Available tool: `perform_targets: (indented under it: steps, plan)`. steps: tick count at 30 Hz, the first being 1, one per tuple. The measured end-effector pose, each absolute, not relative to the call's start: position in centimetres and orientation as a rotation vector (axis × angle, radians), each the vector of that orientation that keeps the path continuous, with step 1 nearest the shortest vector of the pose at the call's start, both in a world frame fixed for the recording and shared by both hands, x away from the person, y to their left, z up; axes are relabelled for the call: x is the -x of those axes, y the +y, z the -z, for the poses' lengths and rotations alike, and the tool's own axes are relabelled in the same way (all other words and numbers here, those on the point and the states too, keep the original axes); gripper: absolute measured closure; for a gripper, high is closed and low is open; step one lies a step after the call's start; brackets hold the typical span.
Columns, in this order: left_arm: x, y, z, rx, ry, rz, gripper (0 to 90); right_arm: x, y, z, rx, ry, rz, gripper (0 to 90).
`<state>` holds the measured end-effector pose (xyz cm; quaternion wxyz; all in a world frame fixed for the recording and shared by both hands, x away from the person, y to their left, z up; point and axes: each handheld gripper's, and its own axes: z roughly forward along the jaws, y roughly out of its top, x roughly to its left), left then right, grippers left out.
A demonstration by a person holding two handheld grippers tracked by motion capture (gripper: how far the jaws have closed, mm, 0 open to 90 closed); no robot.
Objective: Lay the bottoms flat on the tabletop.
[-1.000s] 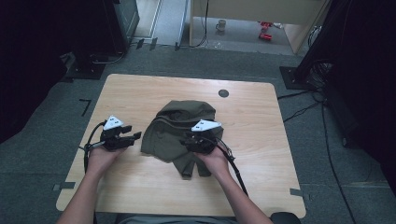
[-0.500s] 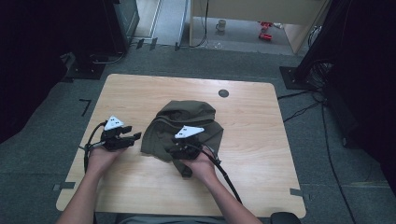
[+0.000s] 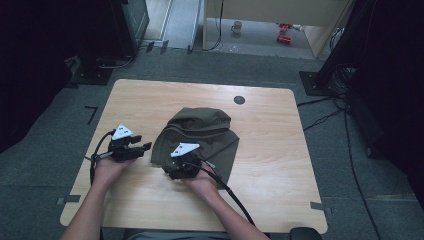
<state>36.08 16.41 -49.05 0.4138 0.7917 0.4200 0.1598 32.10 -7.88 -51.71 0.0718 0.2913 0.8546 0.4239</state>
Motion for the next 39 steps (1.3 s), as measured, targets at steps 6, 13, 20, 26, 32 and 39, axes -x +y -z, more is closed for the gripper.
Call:
perform_targets:
  steps: [6, 13, 20, 26, 32, 39]
  plan:
    - [-36.1, 16.4, 49.0, -1.986, 1.055, -0.402, 45.9, -31.8, -7.7, 52.0, -0.819, 2.512, -1.19, 69.4]
    - [-36.0, 16.3, 49.0, -1.982, 1.057, -0.402, 46.5, -32.1, -9.1, 50.3, -0.898, 2.483, -1.276, 87.2]
    - [-36.1, 15.3, 49.0, -1.971, 1.042, -0.403, 47.2, -32.3, -13.3, 46.7, -0.944, 2.366, -1.358, 88.6]
    - [-36.7, 13.2, 49.0, -1.965, 1.009, -0.382, 47.4, -32.9, -17.6, 45.7, -1.016, 2.297, -1.362, 88.6]
    - [-37.6, 11.4, 49.0, -1.972, 0.999, -0.357, 47.0, -33.2, -19.3, 46.3, -1.081, 2.281, -1.362, 88.5]
    - [-39.2, 9.5, 50.3, -1.969, 1.04, -0.37, 47.4, -33.1, -19.3, 46.6, -1.077, 2.294, -1.359, 88.6]
